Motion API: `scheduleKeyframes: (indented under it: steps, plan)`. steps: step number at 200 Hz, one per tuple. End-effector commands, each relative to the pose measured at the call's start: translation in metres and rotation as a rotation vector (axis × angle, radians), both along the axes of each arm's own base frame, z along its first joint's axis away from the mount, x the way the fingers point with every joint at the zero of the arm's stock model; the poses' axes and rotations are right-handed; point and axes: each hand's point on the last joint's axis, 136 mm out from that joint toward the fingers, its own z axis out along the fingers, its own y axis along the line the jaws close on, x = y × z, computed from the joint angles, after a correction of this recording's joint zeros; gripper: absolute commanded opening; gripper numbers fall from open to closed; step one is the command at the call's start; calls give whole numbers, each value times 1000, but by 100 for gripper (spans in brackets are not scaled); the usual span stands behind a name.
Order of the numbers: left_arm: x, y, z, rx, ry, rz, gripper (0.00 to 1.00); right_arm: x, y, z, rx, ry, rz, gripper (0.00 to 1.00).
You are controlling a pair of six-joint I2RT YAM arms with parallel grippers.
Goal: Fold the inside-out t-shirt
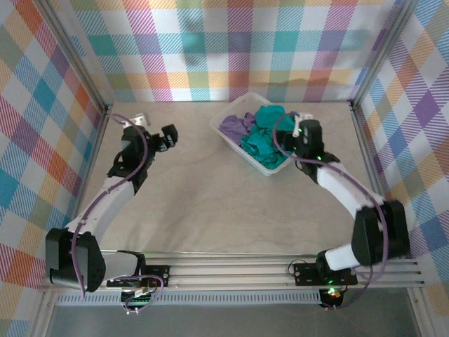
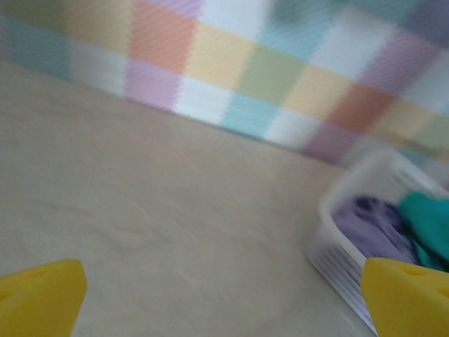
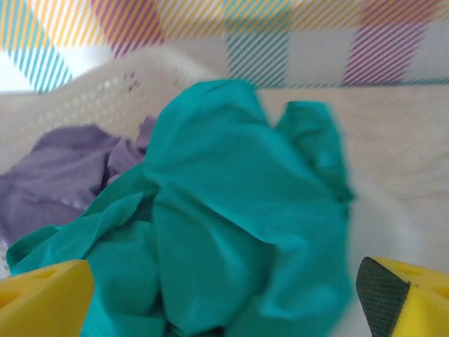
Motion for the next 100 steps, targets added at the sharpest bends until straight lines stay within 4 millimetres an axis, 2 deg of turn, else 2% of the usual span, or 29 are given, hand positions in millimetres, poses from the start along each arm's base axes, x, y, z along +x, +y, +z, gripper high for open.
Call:
scheduleKeyframes:
  steps: [1, 19, 30, 37, 48, 59, 67, 79, 91, 97, 99, 100]
  plan:
    - [-15, -35, -27, -47, 150, -112, 100, 6, -7, -48, -120, 220, -14, 99]
    - [-20, -39, -35, -32, 175, -123, 100, 30, -19, -62, -147, 276, -67, 99]
    - [-24, -39, -39, -27, 186, -122, 100, 43, -28, -78, -154, 345, -94, 98]
    - [-26, -39, -42, -24, 194, -119, 100, 51, -27, -87, -149, 383, -87, 96]
    - [-28, -37, -45, -20, 202, -113, 100, 63, -15, -100, -113, 423, -35, 84]
    - [-31, -35, -47, -15, 212, -107, 100, 72, 1, -97, -59, 419, 25, 62]
    - [-34, -33, -48, -7, 215, -102, 100, 76, 11, -84, -15, 389, 61, 50]
    - [-38, -30, -49, 8, 220, -94, 100, 81, 14, -47, 16, 295, 70, 37]
    - [-42, -26, -48, 18, 218, -81, 100, 78, 13, 6, 32, 170, 74, 25]
    - [-43, -24, -47, 22, 213, -74, 100, 72, 12, 40, 45, 96, 79, 19]
    - [-44, -24, -46, 20, 211, -73, 100, 72, 12, 45, 50, 79, 83, 17]
    - [-44, -24, -46, 21, 211, -72, 100, 69, 12, 56, 54, 59, 84, 16]
